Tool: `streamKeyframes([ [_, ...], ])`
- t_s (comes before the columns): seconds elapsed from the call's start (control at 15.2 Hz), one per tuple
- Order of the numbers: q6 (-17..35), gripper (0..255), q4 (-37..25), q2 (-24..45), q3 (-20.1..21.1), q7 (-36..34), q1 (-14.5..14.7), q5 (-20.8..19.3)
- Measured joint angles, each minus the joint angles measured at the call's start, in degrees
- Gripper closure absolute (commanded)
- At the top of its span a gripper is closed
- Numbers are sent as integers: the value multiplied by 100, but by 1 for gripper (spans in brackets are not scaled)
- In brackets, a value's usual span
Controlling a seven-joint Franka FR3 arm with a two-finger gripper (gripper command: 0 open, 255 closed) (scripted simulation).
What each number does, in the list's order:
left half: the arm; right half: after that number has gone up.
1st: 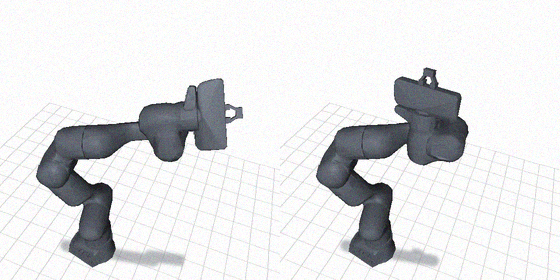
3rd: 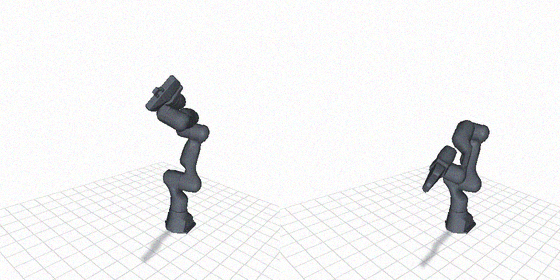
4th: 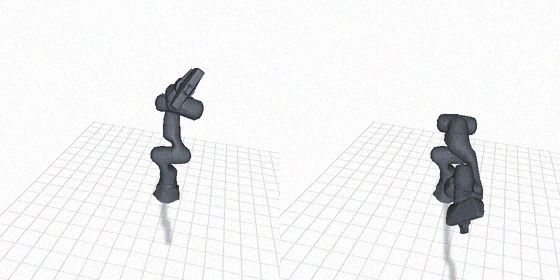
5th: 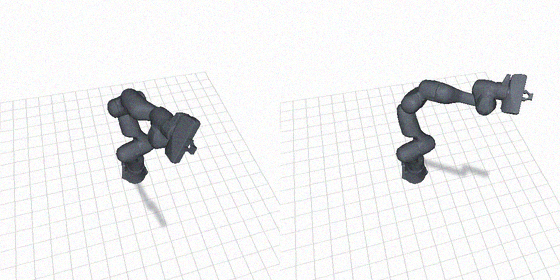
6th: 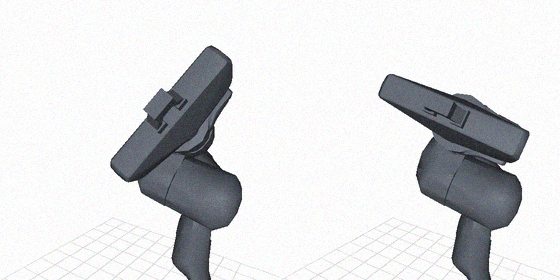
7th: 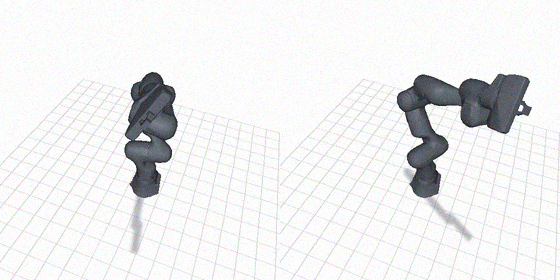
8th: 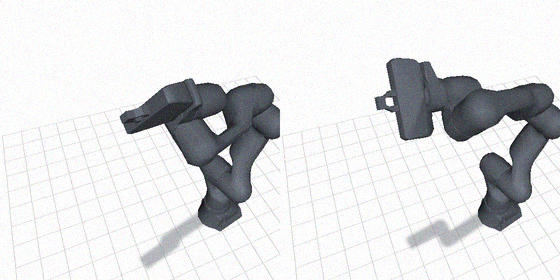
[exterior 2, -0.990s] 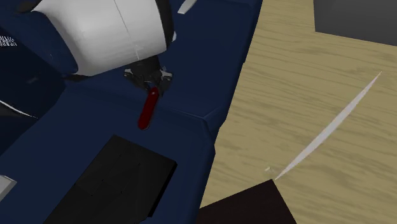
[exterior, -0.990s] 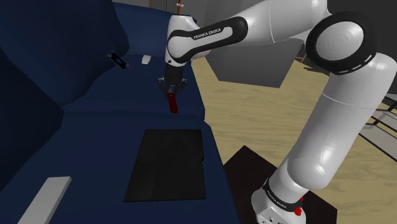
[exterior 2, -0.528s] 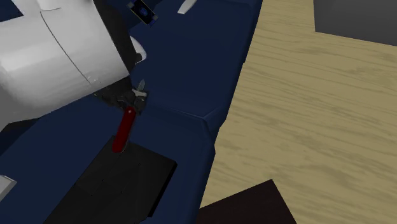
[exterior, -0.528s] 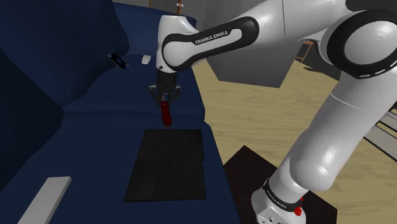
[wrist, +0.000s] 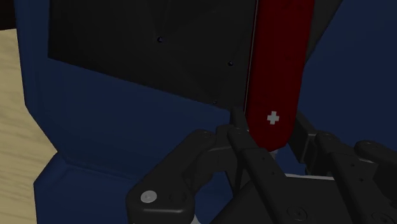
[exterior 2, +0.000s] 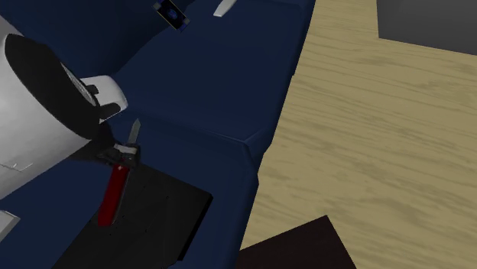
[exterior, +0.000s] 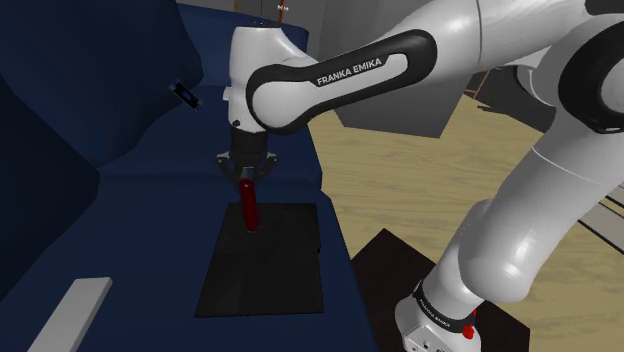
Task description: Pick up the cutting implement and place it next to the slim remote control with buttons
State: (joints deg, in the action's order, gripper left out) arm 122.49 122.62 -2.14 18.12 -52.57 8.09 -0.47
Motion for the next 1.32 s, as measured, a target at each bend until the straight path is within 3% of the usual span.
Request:
streamKeyframes([
  [0.46, 13, 255, 149, -129, 532, -992, 488, 43],
  [1.32, -232, 255, -580, 484, 1489, -3031, 1388, -338],
])
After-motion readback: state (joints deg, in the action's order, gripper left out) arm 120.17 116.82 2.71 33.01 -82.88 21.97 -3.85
